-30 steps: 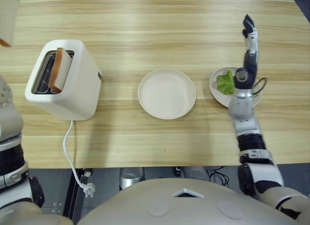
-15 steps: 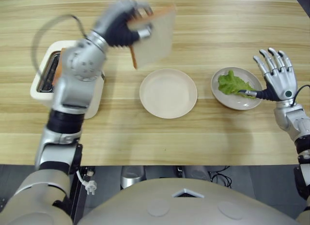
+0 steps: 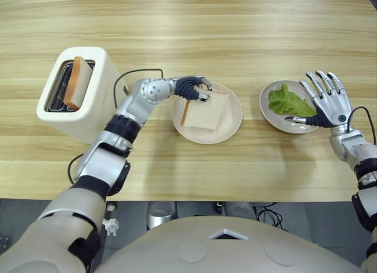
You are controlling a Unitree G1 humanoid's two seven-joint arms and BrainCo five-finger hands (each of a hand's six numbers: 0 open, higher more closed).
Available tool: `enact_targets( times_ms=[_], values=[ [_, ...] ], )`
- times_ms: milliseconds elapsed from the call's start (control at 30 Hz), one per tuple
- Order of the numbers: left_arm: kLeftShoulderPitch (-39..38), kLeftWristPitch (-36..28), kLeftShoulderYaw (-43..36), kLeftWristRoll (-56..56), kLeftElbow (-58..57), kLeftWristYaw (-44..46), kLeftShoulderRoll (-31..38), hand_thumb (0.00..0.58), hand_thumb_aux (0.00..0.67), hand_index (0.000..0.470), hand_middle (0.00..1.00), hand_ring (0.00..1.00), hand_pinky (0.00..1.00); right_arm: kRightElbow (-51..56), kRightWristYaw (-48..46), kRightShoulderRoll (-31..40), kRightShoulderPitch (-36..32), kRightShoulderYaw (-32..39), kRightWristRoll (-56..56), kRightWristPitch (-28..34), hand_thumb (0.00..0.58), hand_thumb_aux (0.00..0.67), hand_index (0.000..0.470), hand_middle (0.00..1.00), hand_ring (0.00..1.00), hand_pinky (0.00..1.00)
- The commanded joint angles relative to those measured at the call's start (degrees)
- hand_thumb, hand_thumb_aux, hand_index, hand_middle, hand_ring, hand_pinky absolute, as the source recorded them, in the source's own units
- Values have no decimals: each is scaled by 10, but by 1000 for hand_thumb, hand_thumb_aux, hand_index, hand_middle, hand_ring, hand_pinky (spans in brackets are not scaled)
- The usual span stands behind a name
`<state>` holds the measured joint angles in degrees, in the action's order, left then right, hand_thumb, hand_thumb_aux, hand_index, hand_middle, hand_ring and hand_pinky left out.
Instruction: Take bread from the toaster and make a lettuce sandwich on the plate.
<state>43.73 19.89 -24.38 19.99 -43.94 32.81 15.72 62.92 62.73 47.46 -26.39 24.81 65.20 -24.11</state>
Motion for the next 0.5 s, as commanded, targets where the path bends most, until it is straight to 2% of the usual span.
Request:
enact_targets(
  times_ms=[33,300,500],
  values=[
    [7,23,-5,13,-83,-33,-25,580,670,460,1000,1000,1000,26,-24,-6,-9,25,-15,-3,0,0,0,0,0,0],
    [13,28,42,-12,-143,-116,-57,580,670,460,1000,1000,1000,58,-46,-14,-21,52,-36,2,0,0,0,0,0,0],
    [14,37,22,23,-157,-126,-46,580,670,460,1000,1000,1000,71,-68,-16,-24,66,-50,6,0,0,0,0,0,0]
  ],
)
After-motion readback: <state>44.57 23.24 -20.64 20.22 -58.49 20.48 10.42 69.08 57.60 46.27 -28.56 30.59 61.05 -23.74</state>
